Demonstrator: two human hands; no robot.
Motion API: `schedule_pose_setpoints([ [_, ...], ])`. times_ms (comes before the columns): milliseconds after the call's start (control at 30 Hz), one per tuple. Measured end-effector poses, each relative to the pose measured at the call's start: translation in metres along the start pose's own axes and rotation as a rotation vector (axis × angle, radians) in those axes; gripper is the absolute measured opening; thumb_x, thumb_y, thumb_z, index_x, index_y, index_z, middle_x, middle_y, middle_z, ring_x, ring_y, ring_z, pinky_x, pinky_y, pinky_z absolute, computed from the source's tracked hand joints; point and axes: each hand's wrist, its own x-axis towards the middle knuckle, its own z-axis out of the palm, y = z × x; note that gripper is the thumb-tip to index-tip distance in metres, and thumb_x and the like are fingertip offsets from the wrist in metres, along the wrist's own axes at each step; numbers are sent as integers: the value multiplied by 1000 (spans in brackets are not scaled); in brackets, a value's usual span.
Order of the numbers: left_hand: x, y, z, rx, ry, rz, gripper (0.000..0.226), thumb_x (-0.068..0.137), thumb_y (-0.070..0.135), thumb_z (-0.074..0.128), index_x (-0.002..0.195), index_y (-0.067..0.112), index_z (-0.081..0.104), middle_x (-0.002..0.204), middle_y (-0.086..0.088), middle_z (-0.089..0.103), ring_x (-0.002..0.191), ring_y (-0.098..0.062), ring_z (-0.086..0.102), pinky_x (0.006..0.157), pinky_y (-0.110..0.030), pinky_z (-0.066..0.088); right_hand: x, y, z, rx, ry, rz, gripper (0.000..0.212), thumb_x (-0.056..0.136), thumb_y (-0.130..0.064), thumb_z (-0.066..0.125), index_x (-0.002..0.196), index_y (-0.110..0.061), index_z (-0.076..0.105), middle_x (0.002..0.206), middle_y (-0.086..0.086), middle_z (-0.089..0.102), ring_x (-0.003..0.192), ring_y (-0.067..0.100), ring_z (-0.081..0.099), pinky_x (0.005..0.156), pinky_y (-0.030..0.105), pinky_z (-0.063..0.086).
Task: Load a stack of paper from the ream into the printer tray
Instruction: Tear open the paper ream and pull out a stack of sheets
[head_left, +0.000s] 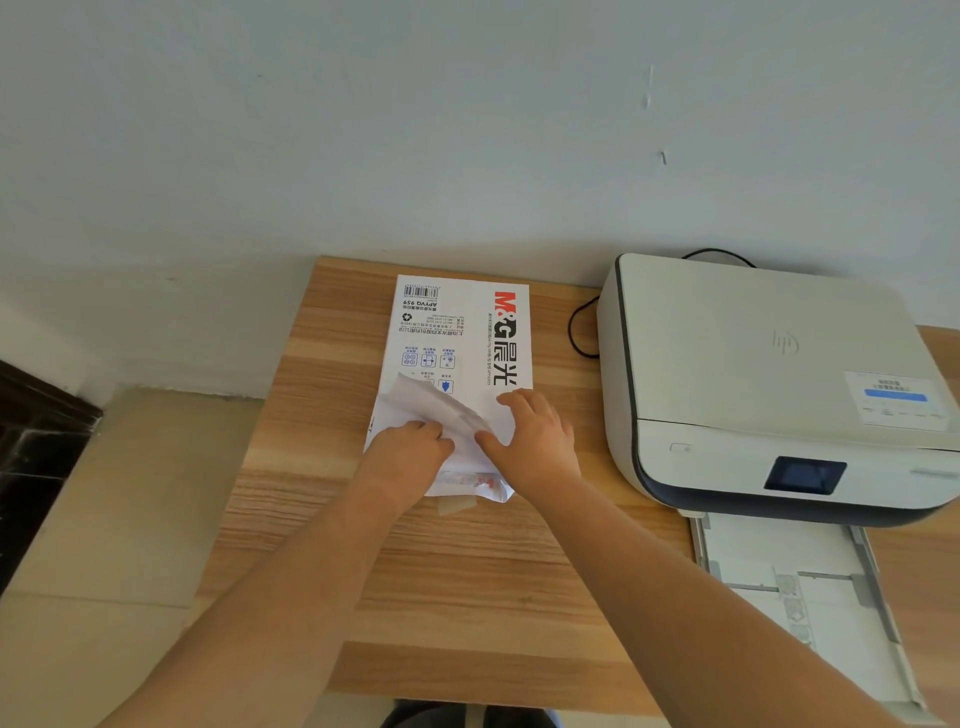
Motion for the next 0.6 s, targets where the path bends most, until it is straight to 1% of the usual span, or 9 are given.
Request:
schedule_pose_setpoints([
  [67,-1,1,0,-10,56,24,29,78,2,64,106,9,62,102,-9,61,93,-28,60,57,-35,43,-1,0,1,1,0,-9,56,87,-48,57,136,-24,45,142,-4,42,131,17,39,110,40,25],
  [100,-3,1,-2,1,58,40,31,67,1,74,95,10,65,93,-8,64,83,-27,62,50,-32,44,-2,1,1,-1,3,-14,56,88,-48,57,136,-24,45,142,-3,42,132,17,39,110,40,25],
  [133,-4,1,-1,20,65,45,35,52,1,82,83,10,68,81,-6,66,71,-24,63,41,-29,43,-3,1,1,-3,5,-18,56,88,-48,57,137,-24,45,142,-3,43,132,17,39,110,41,25],
  [167,-6,2,2,23,88,52,41,39,1,87,74,11,68,72,-4,65,62,-22,62,35,-26,40,-4,1,1,-5,5,-24,56,88,-48,57,137,-23,45,142,-3,43,132,17,39,110,41,25],
  [200,-7,3,4,19,114,57,44,31,1,88,69,12,67,68,-3,64,58,-21,61,32,-24,36,-5,1,1,-7,3,-30,56,88,-48,57,137,-23,45,142,-2,43,132,18,38,110,41,25],
  [233,-10,4,6,5,119,56,46,28,2,89,67,12,67,66,-3,63,57,-20,61,31,-23,35,-6,1,1,-9,-2,-35,56,88,-48,58,137,-23,45,143,-2,42,133,18,38,110,41,24],
  [400,-23,12,4,-53,166,66,44,28,3,89,65,11,68,66,-3,65,58,-20,64,31,-19,32,-15,3,3,-66,-39,-106,58,87,-46,61,138,-24,44,145,-3,41,133,19,37,110,41,27],
  [500,-30,14,4,-84,180,53,42,28,0,87,62,12,65,64,-2,64,55,-19,63,35,-17,23,-22,7,5,-148,-69,-160,61,85,-41,64,140,-25,41,148,-1,37,136,21,34,111,41,25],
  [600,-35,16,8,-93,199,36,41,29,-3,86,62,10,65,63,-3,63,51,-20,60,37,-18,22,-30,12,5,-185,-85,-180,62,84,-37,65,140,-26,40,150,0,34,137,22,31,111,41,23],
])
